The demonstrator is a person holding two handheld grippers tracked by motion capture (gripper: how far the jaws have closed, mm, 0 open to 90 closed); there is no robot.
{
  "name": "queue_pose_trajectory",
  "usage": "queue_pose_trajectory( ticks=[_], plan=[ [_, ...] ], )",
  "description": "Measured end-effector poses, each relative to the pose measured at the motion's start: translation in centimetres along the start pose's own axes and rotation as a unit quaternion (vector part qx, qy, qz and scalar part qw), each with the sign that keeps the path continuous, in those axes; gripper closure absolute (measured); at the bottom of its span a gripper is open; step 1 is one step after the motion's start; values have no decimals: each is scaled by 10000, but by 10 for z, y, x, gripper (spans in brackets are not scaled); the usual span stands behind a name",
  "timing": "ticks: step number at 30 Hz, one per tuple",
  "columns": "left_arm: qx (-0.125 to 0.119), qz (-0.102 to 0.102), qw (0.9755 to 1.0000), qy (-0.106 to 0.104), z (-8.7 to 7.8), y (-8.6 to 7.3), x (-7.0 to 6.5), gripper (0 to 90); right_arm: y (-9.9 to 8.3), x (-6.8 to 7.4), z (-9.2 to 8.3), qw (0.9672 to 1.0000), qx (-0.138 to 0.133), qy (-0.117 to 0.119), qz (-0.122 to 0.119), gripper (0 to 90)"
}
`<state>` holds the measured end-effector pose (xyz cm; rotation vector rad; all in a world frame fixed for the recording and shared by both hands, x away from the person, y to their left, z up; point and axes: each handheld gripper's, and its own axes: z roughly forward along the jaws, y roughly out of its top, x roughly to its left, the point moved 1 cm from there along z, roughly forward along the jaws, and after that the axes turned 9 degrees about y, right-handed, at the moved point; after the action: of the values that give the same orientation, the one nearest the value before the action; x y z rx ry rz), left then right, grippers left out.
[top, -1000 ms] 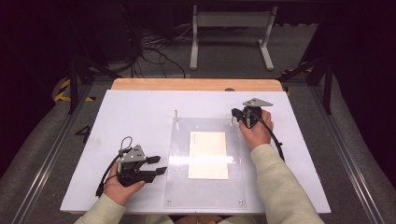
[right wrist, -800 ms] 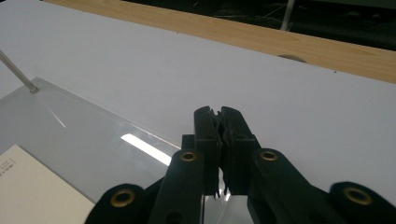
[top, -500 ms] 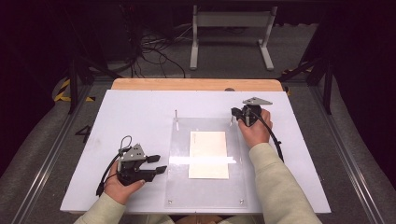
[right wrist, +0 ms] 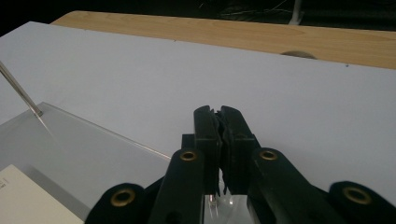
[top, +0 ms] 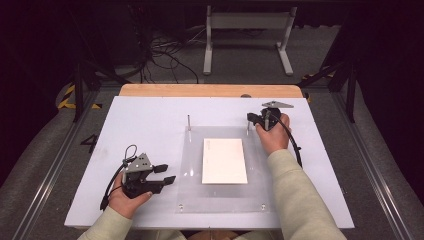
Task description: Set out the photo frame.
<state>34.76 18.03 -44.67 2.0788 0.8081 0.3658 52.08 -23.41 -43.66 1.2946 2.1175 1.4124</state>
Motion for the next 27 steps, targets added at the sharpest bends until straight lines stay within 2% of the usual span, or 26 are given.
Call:
queue_pose_trajectory(
  ticks=[6,9,11,15,19,23,27],
  plan=[
    [52,43,10000,-4,-1,-1,-1,475,2,-7,3,9997,-18,155,175,863],
    [83,139,9999,-7,0,-1,-4,459,2,-9,5,9994,-53,197,277,862],
    [90,228,9997,-33,0,-1,-8,445,1,-11,6,9991,-95,245,321,862],
    [-73,481,9988,27,-3,2,-16,400,1,-14,7,9988,-115,302,362,862],
    [-327,798,9958,295,-7,7,-26,352,3,-16,7,9986,-77,366,385,862],
    [-506,926,9934,449,-8,11,-32,336,3,-16,8,9984,-61,370,427,862],
    [-788,1060,9889,678,-10,17,-37,324,3,-18,9,9979,-99,398,501,862]
  ],
)
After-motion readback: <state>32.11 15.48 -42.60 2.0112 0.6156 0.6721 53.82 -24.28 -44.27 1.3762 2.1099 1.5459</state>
